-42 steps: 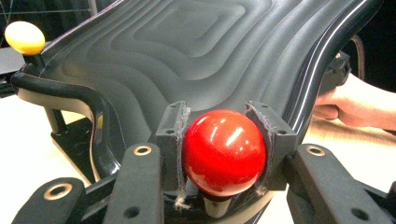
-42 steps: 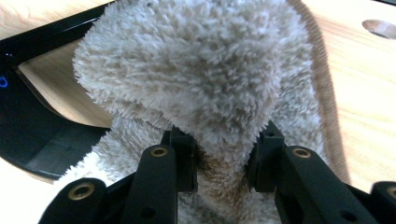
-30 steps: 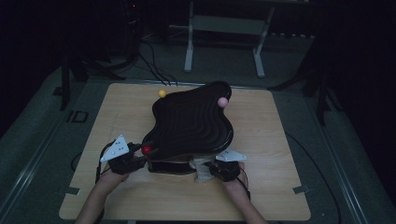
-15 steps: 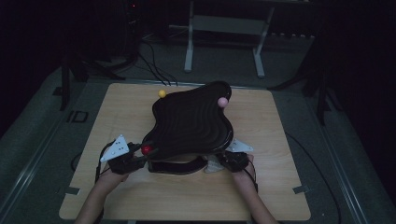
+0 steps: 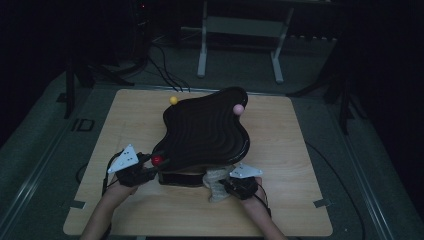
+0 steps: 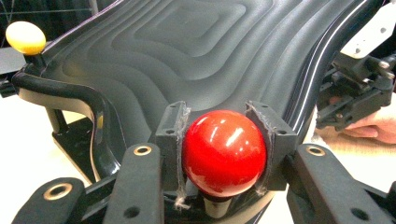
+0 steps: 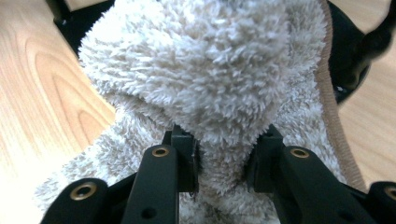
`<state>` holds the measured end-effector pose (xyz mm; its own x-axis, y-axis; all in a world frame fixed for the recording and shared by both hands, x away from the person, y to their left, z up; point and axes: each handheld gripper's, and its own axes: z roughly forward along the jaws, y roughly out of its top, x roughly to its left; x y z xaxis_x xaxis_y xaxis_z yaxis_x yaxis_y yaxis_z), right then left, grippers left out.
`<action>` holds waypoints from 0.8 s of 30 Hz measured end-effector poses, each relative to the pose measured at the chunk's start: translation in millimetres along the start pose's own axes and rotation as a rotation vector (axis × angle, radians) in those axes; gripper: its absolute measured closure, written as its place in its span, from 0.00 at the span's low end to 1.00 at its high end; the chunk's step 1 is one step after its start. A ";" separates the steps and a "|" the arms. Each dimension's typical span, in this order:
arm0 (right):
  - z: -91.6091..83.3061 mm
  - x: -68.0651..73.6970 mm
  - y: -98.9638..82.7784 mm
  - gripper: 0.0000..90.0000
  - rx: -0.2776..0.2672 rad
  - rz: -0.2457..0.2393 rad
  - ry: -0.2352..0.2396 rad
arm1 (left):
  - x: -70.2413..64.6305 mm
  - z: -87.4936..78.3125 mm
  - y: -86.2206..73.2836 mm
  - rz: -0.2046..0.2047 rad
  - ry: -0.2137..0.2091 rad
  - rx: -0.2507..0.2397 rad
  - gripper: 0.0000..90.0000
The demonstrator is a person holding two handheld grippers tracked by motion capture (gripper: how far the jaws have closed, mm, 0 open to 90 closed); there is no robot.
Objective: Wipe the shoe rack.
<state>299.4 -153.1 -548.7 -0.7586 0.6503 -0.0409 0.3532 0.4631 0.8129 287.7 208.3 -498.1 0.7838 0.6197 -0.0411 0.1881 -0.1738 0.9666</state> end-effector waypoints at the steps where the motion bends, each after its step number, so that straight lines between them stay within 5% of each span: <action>1: 0.1 -1.0 1.5 0.77 0.005 -0.010 -0.004 | 0.0 0.0 0.0 0.000 0.000 0.000 0.66; 12: 7.3 -41.5 14.6 0.77 0.002 0.107 -0.118 | 0.1 0.1 -0.2 -0.001 -0.001 -0.002 0.66; 18: 11.4 -24.3 15.2 0.78 0.001 0.113 -0.145 | -0.4 0.3 -0.4 -0.002 0.001 -0.004 0.66; 24: 12.8 -4.1 16.0 0.78 -0.003 0.079 -0.058 | -0.5 0.4 -0.2 0.001 0.000 -0.003 0.66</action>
<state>315.1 -140.7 -542.9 -0.6952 0.7187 -0.0101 0.4090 0.4071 0.8167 287.5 207.7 -498.4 0.7837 0.6198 -0.0399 0.1855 -0.1722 0.9674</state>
